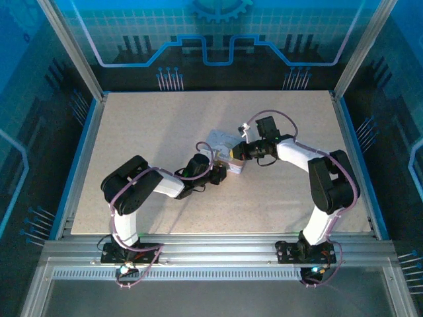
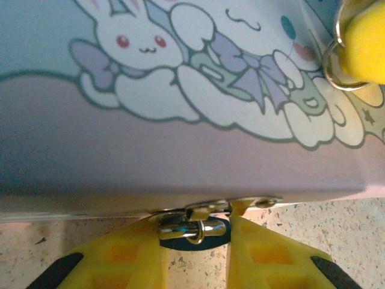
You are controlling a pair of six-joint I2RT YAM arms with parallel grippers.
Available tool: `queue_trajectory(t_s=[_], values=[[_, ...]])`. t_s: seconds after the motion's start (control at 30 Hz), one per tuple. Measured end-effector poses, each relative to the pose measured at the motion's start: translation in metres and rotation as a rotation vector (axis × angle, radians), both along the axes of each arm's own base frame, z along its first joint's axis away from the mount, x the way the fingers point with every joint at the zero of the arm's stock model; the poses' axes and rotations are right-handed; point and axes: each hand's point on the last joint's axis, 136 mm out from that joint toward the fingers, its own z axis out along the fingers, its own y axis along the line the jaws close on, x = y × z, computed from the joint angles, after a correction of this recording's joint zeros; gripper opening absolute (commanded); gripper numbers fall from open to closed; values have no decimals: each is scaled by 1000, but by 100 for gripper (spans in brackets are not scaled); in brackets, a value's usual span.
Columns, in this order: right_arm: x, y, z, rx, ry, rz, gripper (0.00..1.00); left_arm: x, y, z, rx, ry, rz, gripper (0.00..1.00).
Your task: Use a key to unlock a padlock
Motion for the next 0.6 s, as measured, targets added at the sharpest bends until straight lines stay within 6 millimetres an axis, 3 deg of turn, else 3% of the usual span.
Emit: queue_trajectory(t_s=[0.2, 0.4, 0.6], values=[[0, -7, 11, -30, -30, -23, 0, -2, -2, 0, -15, 15, 0, 22], [0, -14, 51, -40, -162, -37, 0, -3, -2, 1, -33, 31, 8, 20], [-19, -29, 75, -66, -280, -45, 0, -9, -3, 5, -50, 57, 4, 19]])
